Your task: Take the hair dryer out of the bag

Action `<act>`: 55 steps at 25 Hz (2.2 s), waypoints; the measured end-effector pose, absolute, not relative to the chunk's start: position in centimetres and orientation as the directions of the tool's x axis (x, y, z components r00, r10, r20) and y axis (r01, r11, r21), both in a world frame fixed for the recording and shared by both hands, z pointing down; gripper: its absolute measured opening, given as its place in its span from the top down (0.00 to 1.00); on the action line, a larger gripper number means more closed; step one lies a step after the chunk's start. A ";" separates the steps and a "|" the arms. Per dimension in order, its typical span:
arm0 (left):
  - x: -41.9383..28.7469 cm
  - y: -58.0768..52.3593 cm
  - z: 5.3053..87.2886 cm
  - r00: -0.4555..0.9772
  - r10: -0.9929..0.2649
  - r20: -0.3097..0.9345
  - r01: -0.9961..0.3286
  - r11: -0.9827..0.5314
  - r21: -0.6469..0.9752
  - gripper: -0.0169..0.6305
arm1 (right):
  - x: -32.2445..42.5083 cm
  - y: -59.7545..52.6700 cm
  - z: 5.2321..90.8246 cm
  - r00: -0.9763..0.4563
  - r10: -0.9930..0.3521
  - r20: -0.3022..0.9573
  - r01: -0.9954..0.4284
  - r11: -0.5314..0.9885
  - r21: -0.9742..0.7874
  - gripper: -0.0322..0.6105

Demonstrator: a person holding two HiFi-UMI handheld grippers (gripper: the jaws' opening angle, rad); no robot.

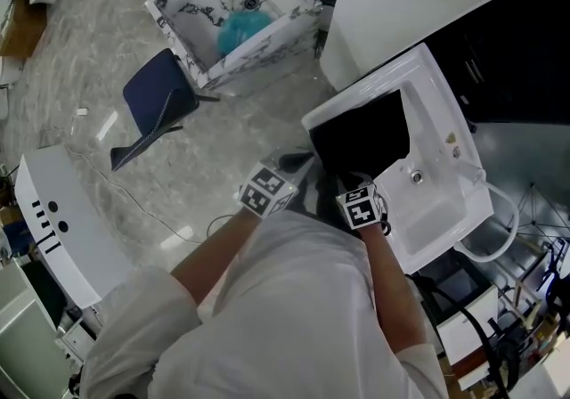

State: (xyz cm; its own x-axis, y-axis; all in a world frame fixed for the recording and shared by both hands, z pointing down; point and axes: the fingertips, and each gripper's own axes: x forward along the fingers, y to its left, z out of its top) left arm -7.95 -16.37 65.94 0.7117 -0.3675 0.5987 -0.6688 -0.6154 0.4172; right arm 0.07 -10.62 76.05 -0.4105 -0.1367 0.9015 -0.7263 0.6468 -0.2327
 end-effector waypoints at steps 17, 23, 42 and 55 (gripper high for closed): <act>-4.0 -15.4 68.0 0.744 -0.242 0.623 -0.584 -0.688 0.430 0.97 | 4.2 -15.9 71.6 -0.531 -0.312 0.788 -0.823 0.412 -0.392 0.91; -1.5 -15.1 69.9 0.721 -0.199 0.663 -0.553 -0.742 0.378 0.90 | 4.9 -18.1 69.9 -0.555 -0.359 0.750 -0.823 0.368 -0.433 0.91; 3.3 -19.1 75.9 0.552 -0.315 0.772 -0.660 -0.731 0.175 0.75 | 5.5 -18.8 68.1 -0.586 -0.382 0.714 -0.805 0.370 -0.463 0.91; 4.1 -19.5 78.7 0.503 -0.288 0.815 -0.647 -0.751 0.134 0.62 | 6.6 -18.9 68.4 -0.600 -0.375 0.707 -0.797 0.359 -0.485 0.91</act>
